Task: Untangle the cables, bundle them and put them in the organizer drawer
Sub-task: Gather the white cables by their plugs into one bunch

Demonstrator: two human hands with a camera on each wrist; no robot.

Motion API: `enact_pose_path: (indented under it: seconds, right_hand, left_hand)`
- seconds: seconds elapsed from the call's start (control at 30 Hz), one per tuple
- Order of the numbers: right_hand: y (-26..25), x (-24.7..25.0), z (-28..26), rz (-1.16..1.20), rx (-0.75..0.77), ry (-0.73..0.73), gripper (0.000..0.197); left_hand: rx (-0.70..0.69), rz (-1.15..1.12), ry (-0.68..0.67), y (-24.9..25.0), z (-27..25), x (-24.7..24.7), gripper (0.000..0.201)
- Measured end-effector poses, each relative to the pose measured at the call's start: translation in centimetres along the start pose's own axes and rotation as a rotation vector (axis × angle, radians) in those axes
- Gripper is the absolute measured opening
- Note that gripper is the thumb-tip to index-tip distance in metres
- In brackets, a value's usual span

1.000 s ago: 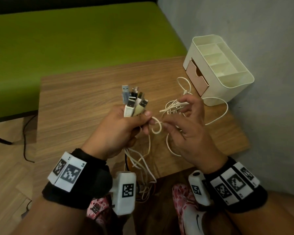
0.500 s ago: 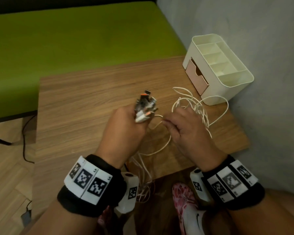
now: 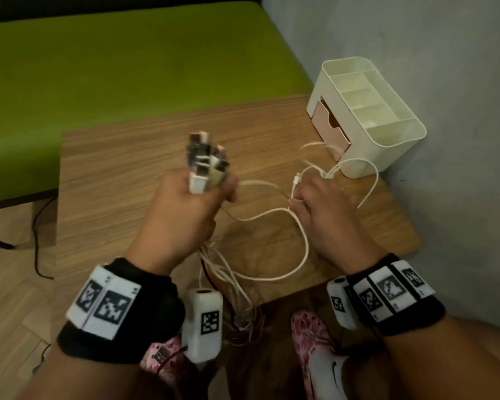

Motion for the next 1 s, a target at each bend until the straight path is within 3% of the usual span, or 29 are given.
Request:
enact_pose_path:
  seconds: [0.07,0.13,0.23,0.37,0.5,0.63,0.73,0.9,1.0]
  right_hand:
    - [0.8,-0.2,0.1,-0.048,-0.068,-0.013,0.013]
    - [1.0,0.5,0.1,0.022,-0.069,0.043,0.012]
    - [0.0,1.9,0.1,0.133,0.015,0.136,0.016]
    - [-1.5,4.0,-0.7,0.2,0.059,0.325,0.036]
    - [-2.5,6.2,-0.8,0.217,0.099,0.471,0.027]
    - [-3.0,6.4,-0.5,0.206,0.107,0.394,0.021]
    - [-3.1,4.5,-0.3,0.022,0.077,0.239,0.018]
    - [-2.8,3.6,-0.1,0.002,-0.099,0.091,0.019]
    - [-2.4,3.5,0.1,-0.037,-0.156,0.096,0.014]
  left_hand:
    - [0.128,-0.262,0.066,-0.3,0.3,1.4,0.028]
    - [0.215,-0.326,0.091,-0.4,0.5,2.4,0.03]
    - [0.195,-0.182,0.137,-0.7,0.7,3.2,0.029]
    - [0.165,-0.019,0.147,-0.8,0.6,2.8,0.029]
    - [0.117,0.252,0.116,-0.3,-0.2,1.9,0.025]
    - [-0.048,0.632,0.194,0.9,-1.8,0.8,0.021]
    - [-0.189,0.569,0.227,2.1,-2.9,0.4,0.003]
    - [-0.242,0.337,0.285,2.6,-3.7,1.5,0.021]
    - [-0.263,0.145,0.21,3.1,-4.0,0.9,0.016]
Point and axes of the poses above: each hand's wrist, its own z-axis towards the middle knuckle, its own x-axis out of the back of the hand, y = z × x, the point moved 6 cm from there along z, towards the middle knuckle, and after that the axes turned 9 degrees about -z, right-handed, at the moved point
